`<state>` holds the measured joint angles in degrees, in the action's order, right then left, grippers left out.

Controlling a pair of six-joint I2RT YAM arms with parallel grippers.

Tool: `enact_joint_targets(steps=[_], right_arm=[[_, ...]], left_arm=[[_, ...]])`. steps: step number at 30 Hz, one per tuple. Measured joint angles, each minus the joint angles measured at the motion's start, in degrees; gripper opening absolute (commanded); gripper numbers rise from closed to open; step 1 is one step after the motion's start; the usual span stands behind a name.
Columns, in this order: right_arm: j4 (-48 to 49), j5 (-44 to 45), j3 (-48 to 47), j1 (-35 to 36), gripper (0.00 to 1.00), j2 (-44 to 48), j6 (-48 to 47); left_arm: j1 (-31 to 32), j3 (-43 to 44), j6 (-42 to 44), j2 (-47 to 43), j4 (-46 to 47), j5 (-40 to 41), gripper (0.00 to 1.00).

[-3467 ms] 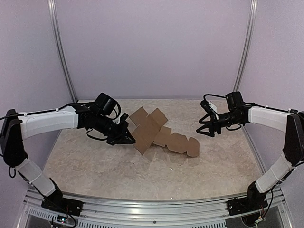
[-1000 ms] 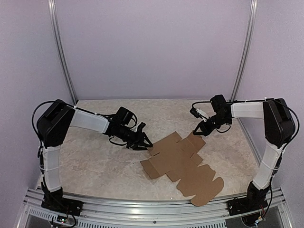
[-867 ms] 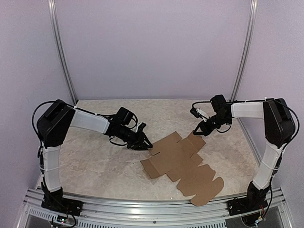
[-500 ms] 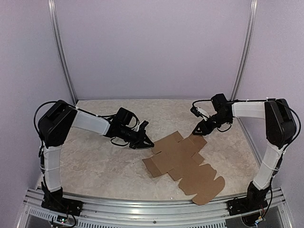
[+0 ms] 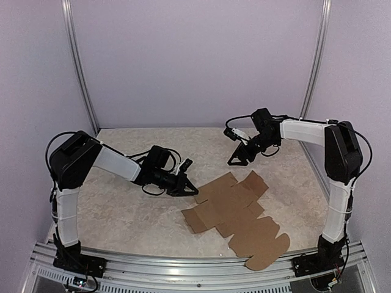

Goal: Fold the paper box

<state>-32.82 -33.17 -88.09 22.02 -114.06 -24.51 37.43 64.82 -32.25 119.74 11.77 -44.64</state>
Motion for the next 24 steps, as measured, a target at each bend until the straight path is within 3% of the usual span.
enact_joint_targets(steps=[7,19,24], right_arm=[[-7.52,-1.75,-5.84,0.74,0.68,-8.13,-0.92],[-13.14,-7.34,-6.1,0.66,0.41,-9.11,-1.55],[-13.46,-7.8,-6.64,0.26,0.35,-9.64,-1.27]], left_arm=[[0.28,-3.13,0.68,-0.98,4.11,0.15,0.0],[0.28,-4.17,0.92,-1.97,6.93,1.6,0.0],[0.28,-4.26,0.81,-1.97,6.84,1.57,0.0]])
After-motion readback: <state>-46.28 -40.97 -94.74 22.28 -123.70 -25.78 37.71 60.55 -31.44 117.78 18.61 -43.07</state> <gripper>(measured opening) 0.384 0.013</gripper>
